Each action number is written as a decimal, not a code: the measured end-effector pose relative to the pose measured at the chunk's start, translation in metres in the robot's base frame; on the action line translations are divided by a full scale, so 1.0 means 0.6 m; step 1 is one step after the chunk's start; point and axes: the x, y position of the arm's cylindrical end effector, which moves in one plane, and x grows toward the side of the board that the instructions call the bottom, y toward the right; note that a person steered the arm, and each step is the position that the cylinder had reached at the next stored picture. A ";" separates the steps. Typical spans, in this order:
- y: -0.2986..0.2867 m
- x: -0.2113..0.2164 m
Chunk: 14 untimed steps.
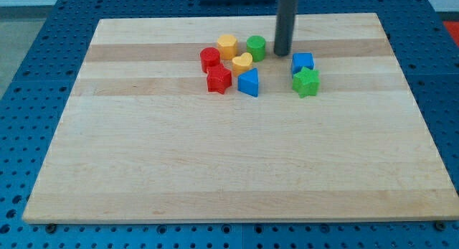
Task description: Slide the blue cube to the bottom right side of the green circle
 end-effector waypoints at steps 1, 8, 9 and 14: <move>0.077 0.003; 0.081 0.106; 0.123 0.105; 0.057 0.079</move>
